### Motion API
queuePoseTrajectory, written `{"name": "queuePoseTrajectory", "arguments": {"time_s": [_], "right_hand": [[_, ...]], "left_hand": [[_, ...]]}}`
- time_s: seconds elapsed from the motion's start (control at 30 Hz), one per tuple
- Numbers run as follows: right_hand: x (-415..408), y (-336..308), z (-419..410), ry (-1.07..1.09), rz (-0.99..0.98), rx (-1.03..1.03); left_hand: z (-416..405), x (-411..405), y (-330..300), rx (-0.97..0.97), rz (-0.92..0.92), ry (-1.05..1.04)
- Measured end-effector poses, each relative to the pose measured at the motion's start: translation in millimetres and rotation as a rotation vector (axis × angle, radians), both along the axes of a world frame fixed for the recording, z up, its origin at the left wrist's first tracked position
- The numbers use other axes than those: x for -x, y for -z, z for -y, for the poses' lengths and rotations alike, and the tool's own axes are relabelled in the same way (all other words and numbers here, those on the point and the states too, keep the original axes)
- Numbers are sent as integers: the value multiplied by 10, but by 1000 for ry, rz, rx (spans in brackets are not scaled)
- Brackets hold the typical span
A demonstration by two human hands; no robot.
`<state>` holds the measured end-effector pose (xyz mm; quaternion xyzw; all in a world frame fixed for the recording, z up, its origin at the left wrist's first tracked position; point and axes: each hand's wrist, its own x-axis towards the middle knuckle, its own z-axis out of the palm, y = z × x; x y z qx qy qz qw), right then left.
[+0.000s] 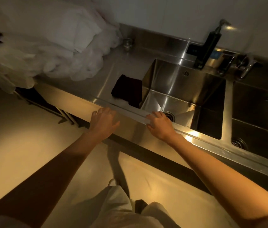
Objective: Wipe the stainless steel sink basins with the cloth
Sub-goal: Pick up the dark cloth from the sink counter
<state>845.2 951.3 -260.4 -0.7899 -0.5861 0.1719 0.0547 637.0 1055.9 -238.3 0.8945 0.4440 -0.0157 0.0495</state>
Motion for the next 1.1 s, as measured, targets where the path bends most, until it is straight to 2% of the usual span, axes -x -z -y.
{"name": "queuePoseTrajectory", "arguments": {"time_s": [0.37,0.57,0.9,1.0,1.1], "right_hand": [[317,-11,-1143,106,-51,-116],[337,129,-1356,158,-75,-69],[-48,400,-2003,172,-97,-44],[-180,451,-2211,170,-92,-44],[-270,472,-2380,177,-107,-50]], "left_hand": [[-1365,282,-38,-34,34,67],[-1681,176,136,-4,16,152],[-2223,-316,334,47,-18,158],[-2436,-481,336,28,-77,170],[-2573,-586,349,3,-59,191]]}}
